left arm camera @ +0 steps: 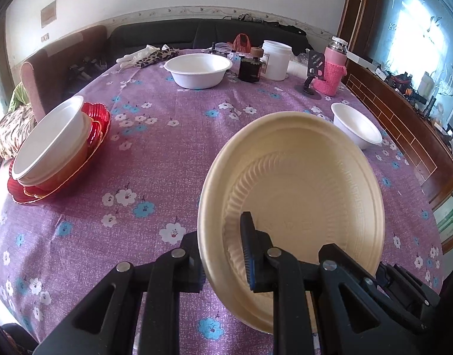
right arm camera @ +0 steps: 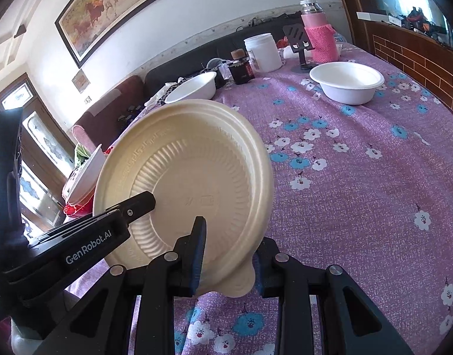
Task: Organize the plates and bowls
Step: 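Carry the cream ribbed bowl toward the stacked red plates with the right gripper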
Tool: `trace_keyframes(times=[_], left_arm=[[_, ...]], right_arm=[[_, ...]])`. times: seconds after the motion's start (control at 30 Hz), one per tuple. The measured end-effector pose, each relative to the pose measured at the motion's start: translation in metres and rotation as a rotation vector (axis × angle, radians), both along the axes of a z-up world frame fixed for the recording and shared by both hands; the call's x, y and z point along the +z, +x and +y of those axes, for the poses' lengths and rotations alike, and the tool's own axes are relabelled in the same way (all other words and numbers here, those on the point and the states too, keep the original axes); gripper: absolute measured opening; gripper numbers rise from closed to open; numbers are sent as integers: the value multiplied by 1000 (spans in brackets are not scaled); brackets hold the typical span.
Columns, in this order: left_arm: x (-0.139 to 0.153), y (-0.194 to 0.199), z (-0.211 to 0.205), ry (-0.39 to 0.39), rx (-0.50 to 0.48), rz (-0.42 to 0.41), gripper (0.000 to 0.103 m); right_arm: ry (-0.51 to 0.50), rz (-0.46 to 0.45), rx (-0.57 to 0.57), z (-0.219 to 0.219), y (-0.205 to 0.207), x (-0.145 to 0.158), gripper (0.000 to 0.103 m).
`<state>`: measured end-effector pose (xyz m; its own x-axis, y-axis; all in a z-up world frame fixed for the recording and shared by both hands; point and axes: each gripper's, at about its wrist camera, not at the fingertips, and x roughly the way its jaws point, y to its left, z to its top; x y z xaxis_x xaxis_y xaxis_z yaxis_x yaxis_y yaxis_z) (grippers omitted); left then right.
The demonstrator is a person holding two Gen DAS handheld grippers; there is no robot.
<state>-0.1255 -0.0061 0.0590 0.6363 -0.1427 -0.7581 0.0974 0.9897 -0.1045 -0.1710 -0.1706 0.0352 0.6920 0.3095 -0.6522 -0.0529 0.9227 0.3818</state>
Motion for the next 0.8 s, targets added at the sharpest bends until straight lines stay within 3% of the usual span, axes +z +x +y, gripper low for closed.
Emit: trace_keyframes(times=[0.57, 0.8], left_arm=[[31, 8, 98, -130, 125, -15, 19], [43, 13, 134, -175, 185, -52, 19]], right_arm=[[-172, -93, 129, 92, 32, 55, 30], [-187, -116, 184, 127, 46, 69, 30]])
